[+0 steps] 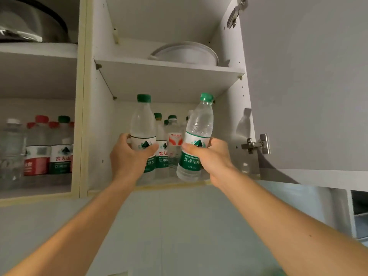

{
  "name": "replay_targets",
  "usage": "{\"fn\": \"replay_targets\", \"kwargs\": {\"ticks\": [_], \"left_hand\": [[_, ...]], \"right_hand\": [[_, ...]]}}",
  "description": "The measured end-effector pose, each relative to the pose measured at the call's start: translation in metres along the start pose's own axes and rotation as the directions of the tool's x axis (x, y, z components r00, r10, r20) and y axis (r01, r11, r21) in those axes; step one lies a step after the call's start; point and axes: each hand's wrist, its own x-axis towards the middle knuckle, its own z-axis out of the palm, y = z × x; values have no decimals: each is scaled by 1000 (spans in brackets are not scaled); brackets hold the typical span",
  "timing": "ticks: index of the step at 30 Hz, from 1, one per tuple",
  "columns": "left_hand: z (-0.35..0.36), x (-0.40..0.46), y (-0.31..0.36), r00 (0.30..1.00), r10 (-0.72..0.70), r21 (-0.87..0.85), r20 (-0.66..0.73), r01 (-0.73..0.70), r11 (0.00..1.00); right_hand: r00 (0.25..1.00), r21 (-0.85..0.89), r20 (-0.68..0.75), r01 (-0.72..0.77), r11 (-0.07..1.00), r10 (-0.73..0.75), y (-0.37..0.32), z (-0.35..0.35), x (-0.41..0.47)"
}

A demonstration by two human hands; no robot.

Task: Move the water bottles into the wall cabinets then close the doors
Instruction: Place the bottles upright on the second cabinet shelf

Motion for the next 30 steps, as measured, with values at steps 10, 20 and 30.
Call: {"fn": "replay_targets", "kwargs": {"ticks": [10,20,30], "left_hand": [[18,53,-31,924,-279,71,260,270,960],[55,54,-41,861,-260,-18,437,297,955],[62,53,-51,891,-208,-61,403,252,966]], "right_hand": [[997,-447,4,72,892,-79,21,2,47],[986,-598,-106,37,801,-125,36,-27,68],[969,-636,-152,53,770,-193,58,-56,83]]}}
